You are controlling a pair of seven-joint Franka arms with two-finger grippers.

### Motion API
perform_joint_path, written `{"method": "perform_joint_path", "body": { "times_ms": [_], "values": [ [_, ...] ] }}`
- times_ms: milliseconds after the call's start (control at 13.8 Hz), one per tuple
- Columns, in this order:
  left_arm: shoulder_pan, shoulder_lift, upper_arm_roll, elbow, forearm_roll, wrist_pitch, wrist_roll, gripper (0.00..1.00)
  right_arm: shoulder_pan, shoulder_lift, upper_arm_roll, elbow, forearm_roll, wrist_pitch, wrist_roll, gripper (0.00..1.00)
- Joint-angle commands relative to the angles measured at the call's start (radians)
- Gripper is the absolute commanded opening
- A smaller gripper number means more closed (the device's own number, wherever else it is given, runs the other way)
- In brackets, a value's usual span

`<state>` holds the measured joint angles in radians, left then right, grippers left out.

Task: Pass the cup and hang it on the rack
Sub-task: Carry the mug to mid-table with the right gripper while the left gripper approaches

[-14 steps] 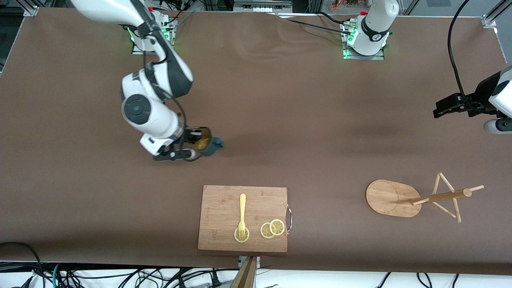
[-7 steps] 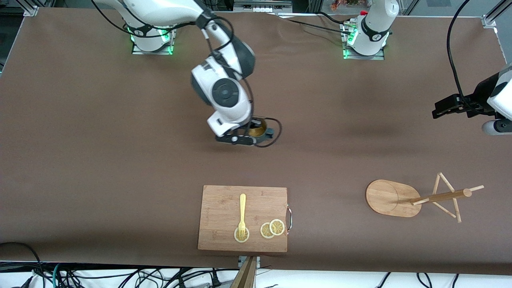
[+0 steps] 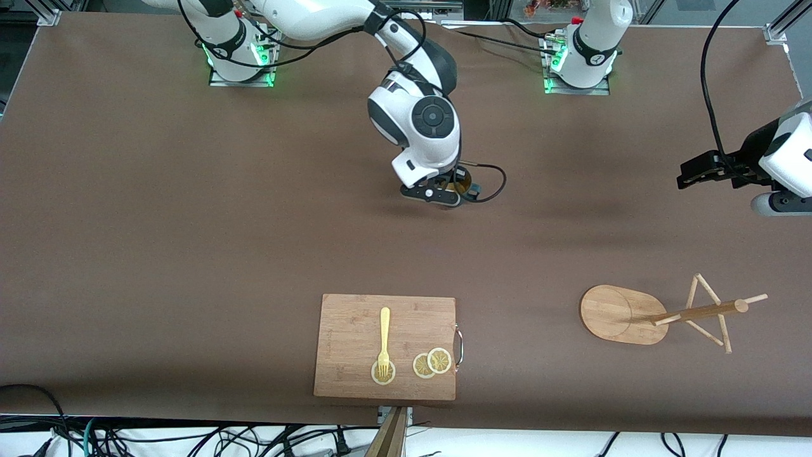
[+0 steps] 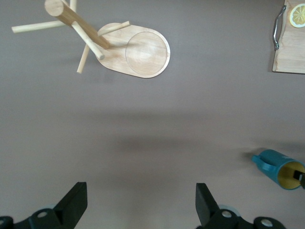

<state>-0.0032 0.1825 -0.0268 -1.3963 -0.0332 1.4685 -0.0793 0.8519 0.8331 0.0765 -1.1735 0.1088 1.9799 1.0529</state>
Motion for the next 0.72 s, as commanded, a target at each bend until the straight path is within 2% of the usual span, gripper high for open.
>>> {"method": "perform_joint_path", "body": {
  "times_ms": [0,217,579,651],
  "values": [
    [-0.026,0.003,-0.002,-0.004,-0.017,-0.034,0.006,1.0,0.047,0.043,-0.017,0.049,-0.008,0.008,0.019,0.02],
    [-0.037,0.0,-0.016,-0.015,-0.017,-0.04,0.088,1.0,0.082,0.06,-0.015,0.048,-0.047,0.046,0.018,0.07],
    [-0.038,-0.003,-0.019,-0.113,-0.017,-0.077,0.49,1.0,0.116,0.084,-0.015,0.046,-0.049,0.093,0.019,0.08],
    [-0.04,-0.003,-0.031,-0.133,-0.016,-0.077,0.574,1.0,0.116,0.084,-0.017,0.046,-0.049,0.091,0.015,0.12]
  ]
}}
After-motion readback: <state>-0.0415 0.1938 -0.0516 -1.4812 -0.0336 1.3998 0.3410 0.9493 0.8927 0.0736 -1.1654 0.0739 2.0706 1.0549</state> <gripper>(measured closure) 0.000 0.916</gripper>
